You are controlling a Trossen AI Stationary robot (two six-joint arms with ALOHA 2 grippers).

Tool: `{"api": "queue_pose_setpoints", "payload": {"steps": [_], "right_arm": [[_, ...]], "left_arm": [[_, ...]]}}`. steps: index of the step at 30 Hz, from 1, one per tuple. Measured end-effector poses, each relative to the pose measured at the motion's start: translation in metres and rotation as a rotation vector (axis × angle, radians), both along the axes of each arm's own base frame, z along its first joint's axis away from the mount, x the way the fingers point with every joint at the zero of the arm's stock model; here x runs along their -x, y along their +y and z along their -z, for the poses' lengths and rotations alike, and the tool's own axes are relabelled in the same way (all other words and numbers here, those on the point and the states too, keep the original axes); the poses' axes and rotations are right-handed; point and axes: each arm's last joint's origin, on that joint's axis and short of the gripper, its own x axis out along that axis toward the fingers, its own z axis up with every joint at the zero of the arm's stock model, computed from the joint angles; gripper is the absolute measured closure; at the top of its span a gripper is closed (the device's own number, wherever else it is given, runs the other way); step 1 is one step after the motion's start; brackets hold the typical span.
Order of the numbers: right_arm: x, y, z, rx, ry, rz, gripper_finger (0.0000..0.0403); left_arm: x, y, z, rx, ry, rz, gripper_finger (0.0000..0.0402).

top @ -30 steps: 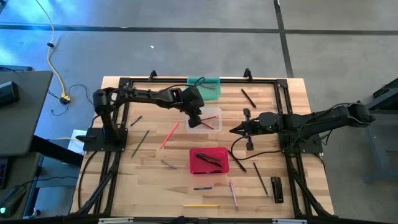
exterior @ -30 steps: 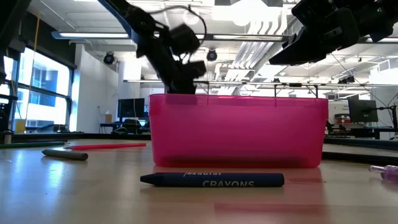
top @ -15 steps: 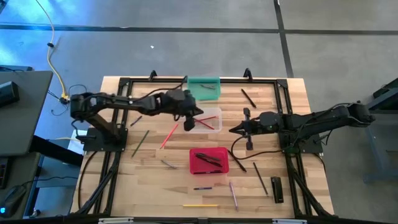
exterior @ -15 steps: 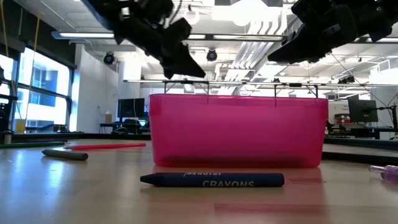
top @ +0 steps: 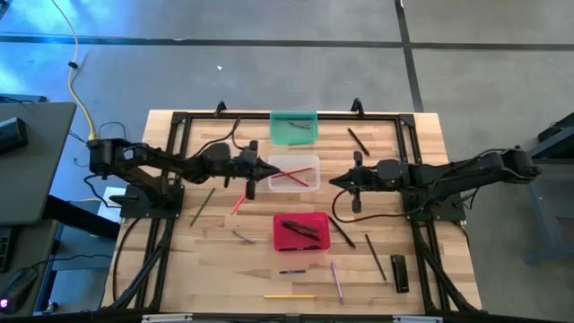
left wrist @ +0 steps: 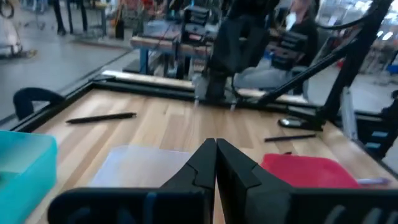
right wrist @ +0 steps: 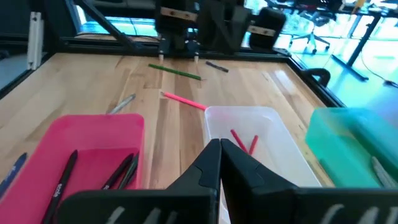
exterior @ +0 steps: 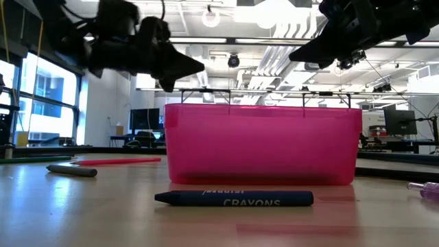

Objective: Sort crayons/erasers/pens/pencils in bins
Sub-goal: Put the blue pencil into the transparent bin

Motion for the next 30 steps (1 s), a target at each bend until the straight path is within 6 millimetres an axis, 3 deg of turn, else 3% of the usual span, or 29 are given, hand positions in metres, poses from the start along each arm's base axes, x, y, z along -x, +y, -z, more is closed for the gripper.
{"api": "queue_pose_setpoints", "payload": {"steps": [6, 16, 30], "right_arm": [[0.0, -0.002, 0.001, -0.065, -0.001, 0.076, 0.0403], [-0.006, 0.0, 0.027, -0.241, 0.147, 0.222, 0.0403], [0.013, 0.043, 0.042, -0.508, 0.377, 0.362, 0.0403]], "left_arm": [[0.025, -0.012, 0.018, -0.016, -0.085, -0.02, 0.0402], [0.061, -0.017, 0.039, -0.003, -0.094, -0.058, 0.0402], [0.067, -0.015, 0.041, -0.002, -0.11, -0.068, 0.0402]]}}
